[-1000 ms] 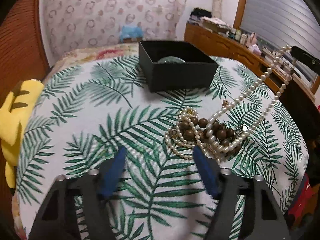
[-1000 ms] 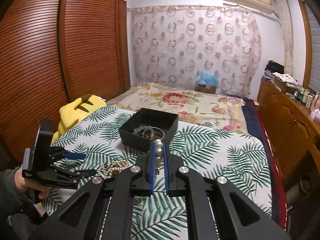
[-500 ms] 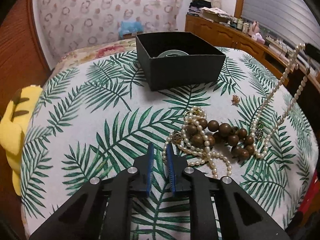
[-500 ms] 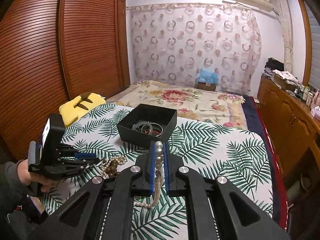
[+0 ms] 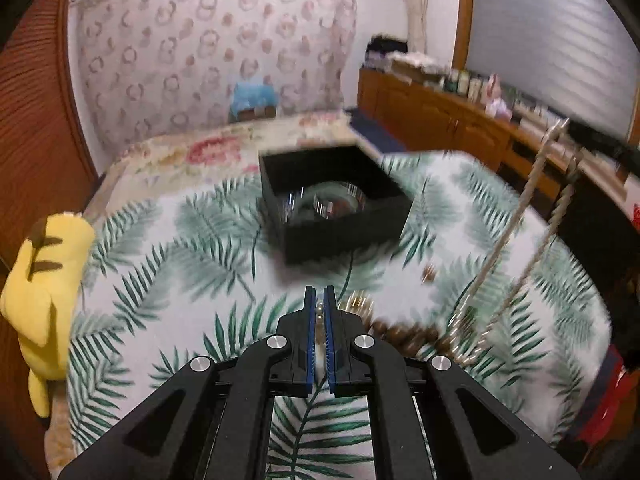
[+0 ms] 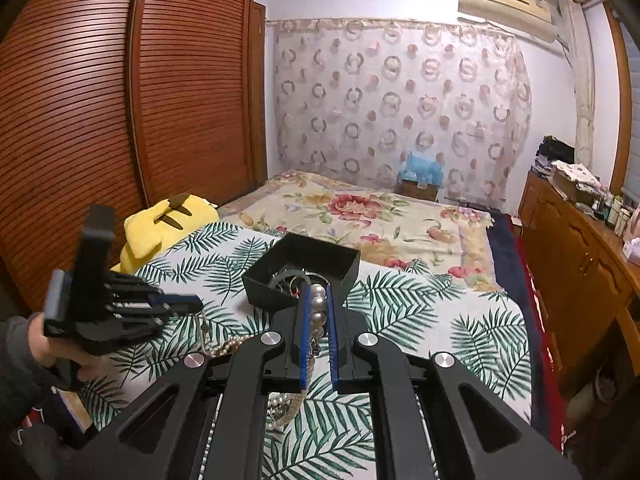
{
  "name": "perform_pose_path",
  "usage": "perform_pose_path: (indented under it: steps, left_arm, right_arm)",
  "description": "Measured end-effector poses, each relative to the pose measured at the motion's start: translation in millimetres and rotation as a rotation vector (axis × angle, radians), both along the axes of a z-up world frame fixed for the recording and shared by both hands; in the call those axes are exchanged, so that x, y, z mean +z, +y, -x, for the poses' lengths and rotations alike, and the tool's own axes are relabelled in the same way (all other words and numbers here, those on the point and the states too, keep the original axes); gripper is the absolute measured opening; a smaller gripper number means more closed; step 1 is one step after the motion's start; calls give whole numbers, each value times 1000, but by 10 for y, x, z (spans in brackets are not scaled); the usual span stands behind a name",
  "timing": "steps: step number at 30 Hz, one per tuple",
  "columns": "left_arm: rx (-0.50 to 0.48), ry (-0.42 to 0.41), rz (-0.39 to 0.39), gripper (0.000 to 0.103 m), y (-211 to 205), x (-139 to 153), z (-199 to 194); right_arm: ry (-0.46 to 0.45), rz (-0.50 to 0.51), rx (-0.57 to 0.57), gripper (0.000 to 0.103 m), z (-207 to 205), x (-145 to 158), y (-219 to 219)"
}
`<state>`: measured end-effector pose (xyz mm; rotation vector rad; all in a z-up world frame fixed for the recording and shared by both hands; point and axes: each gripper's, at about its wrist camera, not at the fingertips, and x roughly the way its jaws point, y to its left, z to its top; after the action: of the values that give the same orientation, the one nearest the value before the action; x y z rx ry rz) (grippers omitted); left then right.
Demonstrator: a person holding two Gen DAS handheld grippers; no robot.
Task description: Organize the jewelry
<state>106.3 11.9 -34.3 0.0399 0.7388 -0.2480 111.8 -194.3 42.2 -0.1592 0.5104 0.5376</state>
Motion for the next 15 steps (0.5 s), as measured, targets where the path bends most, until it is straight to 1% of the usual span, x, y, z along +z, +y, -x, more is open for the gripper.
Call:
perform_pose_path:
  steps: [8, 12, 15]
  left_arm:
    - [-8, -147, 46, 3, -18, 690, 67]
    - [-7, -195, 47, 3, -32, 918, 41]
    - [-8, -213, 52, 3, -43, 1027, 8]
  right_arm:
    - [-48, 15, 14, 9, -60, 272, 78]
    - [-70, 30, 19, 9, -120, 391, 99]
    - [-83, 35, 23, 9, -170, 462, 108]
